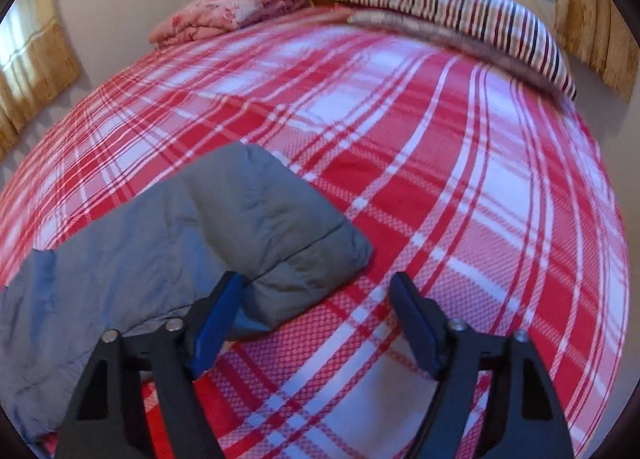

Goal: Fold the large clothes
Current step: 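Grasp the jacket sleeve cuff with the right gripper and lift it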

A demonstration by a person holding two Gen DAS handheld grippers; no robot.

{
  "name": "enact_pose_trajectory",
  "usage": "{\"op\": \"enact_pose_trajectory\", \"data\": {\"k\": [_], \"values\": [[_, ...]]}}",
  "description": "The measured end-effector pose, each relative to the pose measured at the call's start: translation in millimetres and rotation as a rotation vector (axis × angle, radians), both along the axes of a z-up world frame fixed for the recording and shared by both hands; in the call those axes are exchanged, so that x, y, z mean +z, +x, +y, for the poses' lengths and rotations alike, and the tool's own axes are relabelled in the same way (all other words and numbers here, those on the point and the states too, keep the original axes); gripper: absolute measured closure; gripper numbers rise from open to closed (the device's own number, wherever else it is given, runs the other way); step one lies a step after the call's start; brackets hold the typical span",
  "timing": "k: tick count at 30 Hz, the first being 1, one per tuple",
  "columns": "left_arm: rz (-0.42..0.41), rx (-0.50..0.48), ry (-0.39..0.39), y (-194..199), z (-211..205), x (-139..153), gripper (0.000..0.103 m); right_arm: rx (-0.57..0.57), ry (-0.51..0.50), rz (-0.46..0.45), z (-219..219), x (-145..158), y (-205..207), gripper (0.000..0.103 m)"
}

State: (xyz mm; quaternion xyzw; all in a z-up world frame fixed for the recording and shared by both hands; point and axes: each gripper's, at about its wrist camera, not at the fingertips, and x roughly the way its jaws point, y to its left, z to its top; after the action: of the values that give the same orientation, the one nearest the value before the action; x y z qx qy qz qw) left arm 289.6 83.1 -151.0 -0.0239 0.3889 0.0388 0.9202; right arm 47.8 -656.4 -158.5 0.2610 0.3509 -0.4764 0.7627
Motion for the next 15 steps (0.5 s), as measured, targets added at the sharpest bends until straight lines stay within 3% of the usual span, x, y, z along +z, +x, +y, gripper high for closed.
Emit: {"op": "enact_pose_trajectory", "data": {"k": [2, 4, 10, 15], "values": [[0.017, 0.006, -0.009, 0.3, 2.2, -9.4, 0.001, 0.028, -0.022, 0.016, 1.3, 1.1, 1.6, 0.063], [0.012, 0.01, -0.033, -0.8, 4.8, -10.4, 0.001, 0.073, -0.03, 0.018, 0.4, 5.1, 5.9, 0.083], [0.013, 0.0, -0.025, -0.6, 1.8, -14.7, 0.001, 0.152, -0.077, -0.085, 18.1, 47.9, 11.6, 0.09], [0.012, -0.001, -0.026, -0.4, 0.8, -14.8, 0.001, 0.324, -0.203, -0.146, 83.0, 115.3, 30.8, 0.09]]}}
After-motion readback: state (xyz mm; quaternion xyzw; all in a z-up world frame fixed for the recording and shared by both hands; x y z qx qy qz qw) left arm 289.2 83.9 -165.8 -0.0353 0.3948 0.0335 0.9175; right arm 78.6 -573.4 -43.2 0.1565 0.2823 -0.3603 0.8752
